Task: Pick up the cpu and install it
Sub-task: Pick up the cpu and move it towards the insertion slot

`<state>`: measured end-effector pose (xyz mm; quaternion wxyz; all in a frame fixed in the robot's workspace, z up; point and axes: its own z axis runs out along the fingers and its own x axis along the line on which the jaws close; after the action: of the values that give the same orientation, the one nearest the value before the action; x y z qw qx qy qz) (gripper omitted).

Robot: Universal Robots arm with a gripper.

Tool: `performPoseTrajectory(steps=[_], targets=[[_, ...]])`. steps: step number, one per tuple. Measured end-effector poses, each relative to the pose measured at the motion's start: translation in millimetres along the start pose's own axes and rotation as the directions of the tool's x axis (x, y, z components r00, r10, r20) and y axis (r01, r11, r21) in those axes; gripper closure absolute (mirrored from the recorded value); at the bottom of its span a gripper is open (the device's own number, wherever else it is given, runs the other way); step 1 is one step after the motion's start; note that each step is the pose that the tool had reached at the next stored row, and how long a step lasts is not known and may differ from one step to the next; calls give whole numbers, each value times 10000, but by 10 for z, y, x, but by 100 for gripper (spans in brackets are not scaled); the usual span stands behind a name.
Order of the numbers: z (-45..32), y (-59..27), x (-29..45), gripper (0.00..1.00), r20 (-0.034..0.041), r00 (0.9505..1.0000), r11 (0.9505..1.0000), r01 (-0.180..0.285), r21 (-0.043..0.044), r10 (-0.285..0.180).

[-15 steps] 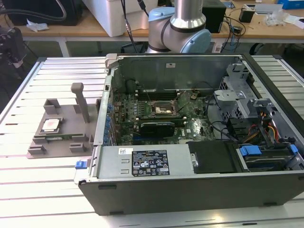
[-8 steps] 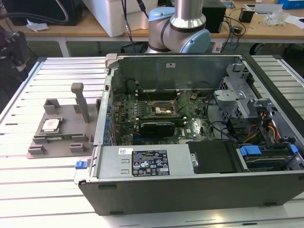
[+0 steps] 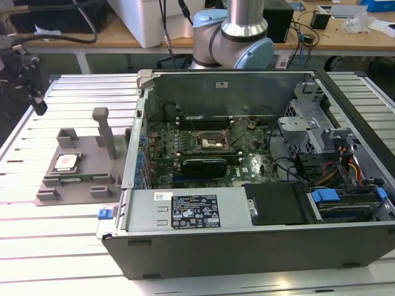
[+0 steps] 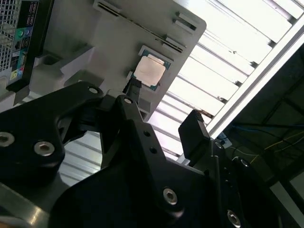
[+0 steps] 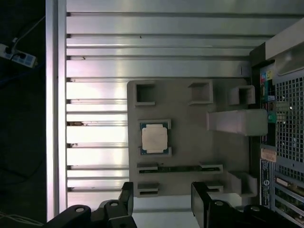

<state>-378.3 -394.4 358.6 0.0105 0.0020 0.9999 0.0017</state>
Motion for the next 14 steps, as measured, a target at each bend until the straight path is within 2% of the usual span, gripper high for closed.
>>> performPoseTrajectory(steps=[2, 5, 14], targets=[[38, 0, -13, 40, -12, 10000, 10000, 18, 1, -18], [142, 0, -31, 40, -29, 10000, 10000, 62, -1, -62], [347, -1, -28, 40, -37, 9999, 9999, 150, -3, -150]])
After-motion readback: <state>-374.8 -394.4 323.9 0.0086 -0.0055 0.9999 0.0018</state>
